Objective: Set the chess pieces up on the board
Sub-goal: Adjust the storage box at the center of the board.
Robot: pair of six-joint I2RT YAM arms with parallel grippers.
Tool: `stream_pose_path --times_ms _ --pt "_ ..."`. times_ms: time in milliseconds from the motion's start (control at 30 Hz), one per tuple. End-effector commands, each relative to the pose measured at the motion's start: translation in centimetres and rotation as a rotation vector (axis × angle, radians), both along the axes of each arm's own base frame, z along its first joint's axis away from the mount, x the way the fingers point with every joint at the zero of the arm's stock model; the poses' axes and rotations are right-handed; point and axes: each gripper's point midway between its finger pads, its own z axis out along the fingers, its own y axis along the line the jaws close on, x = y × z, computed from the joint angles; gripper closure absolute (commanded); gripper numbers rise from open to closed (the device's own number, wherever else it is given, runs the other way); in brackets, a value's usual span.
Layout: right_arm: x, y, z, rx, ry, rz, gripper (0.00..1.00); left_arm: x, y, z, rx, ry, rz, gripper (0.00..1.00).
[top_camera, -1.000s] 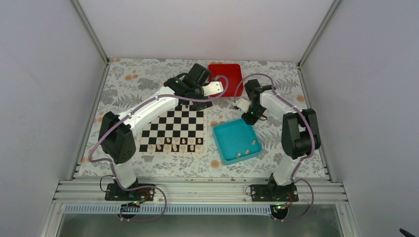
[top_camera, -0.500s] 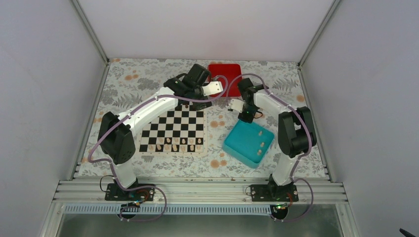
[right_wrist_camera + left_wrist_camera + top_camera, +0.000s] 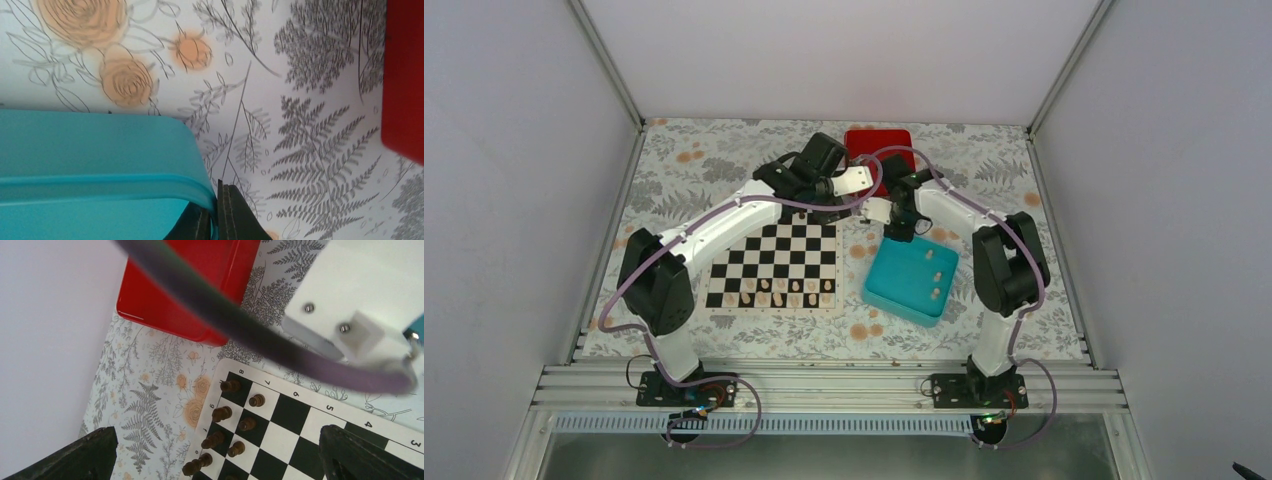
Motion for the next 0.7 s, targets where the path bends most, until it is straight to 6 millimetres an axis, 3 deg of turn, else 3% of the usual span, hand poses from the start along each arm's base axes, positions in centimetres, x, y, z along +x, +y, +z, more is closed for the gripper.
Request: stream_pose_path --times_ms 0,200,367,533,667 --pt "0.5 1.7 1.3 -0.022 -0.087 0.074 0.95 0.5 0.4 1.9 -0.044 -0.053 0.033 0.00" --pt "-0.2 2.5 0.6 -0.067 -0.107 0.092 0.86 0.5 0.3 1.6 -0.043 -0.052 0.031 0.00" --pt "-0.5 3.1 0.8 -0.059 -0.103 0.059 0.62 0.5 0.2 1.4 -0.041 -0.046 0.023 0.00" --pt "-1.2 2.7 3.3 0.000 -0.120 0.017 0.45 0.6 -0.5 2.3 -0.053 -0.053 -0.003 0.00" --pt "-2.3 1.4 5.5 0.102 -0.099 -0.037 0.39 0.2 -1.8 2.9 -0.065 -0.046 -0.056 0.00"
